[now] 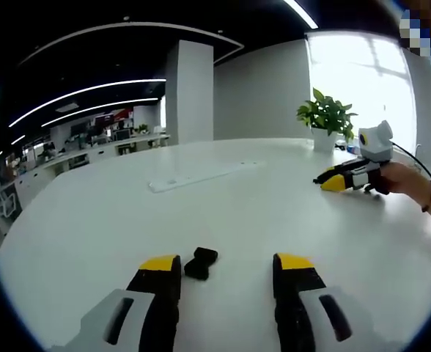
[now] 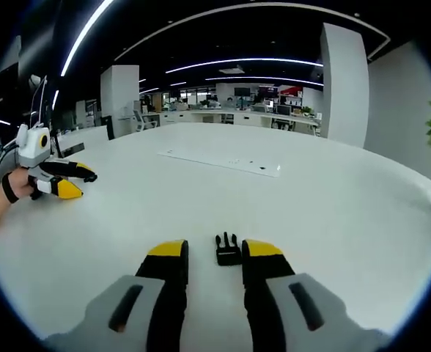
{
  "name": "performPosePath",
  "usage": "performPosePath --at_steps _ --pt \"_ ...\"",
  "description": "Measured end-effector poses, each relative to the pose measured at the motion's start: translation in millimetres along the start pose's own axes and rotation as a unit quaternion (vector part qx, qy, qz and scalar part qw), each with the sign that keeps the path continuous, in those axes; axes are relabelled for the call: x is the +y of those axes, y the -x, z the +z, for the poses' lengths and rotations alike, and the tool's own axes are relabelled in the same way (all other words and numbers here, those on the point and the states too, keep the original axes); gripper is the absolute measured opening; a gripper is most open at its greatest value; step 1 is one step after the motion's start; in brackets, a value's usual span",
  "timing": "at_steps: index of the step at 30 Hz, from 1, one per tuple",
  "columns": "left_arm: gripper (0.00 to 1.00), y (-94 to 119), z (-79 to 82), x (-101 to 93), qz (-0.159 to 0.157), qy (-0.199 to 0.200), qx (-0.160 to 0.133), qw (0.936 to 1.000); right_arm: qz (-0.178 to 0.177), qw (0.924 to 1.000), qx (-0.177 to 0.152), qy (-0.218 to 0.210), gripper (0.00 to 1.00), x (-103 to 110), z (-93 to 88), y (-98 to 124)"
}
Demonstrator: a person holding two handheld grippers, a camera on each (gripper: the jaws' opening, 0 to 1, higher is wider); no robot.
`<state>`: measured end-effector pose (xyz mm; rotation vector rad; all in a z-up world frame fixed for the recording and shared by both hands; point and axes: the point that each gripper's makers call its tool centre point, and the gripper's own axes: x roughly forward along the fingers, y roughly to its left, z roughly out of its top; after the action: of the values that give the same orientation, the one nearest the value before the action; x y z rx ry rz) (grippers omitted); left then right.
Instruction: Snap the two parts of the plastic buckle together until the buckle closes and remains connected.
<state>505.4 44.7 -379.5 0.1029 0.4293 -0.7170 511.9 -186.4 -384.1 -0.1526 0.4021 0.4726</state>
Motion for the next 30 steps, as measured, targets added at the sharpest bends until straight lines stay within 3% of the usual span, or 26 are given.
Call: performPosePath --at_steps 5,10,17,18,25,26,30 --pt "0.47 -2 1.6 4.2 0.005 0.002 0.001 1.0 -0.005 1.0 -0.001 -0.004 0.26 4 -0.8 4" --pt "0.44 -1 -0.9 4.8 0.005 0.002 -0.001 1.0 -0.005 1.0 -0.001 -0.005 0.22 -11 5.8 -4" --pt "0.38 1 -4.6 -0.2 0.01 0.005 -0.004 0.9999 -0.005 1.0 0.001 -0.004 0.16 -5 5.6 1" --pt "0.38 -4 -0.6 7.4 0.009 0.004 -0.004 0.9999 -0.005 1.0 0.0 -0.004 0.16 -4 5.4 1" --pt "0.36 -4 -3.1 4.7 0.012 0.006 -0.005 0.9999 -0.009 0.9999 -0.006 -0.007 0.14 0 4.6 4" --pt "0.36 -9 1.1 13.0 0.012 0.007 -0.006 0.9999 -0.009 0.9999 -0.006 -0.008 0.14 -2 5.4 3" --pt "0.32 -9 1.7 16.2 0.015 0.008 -0.007 0.9998 -0.008 0.9999 -0.007 -0.009 0.14 -5 6.9 1"
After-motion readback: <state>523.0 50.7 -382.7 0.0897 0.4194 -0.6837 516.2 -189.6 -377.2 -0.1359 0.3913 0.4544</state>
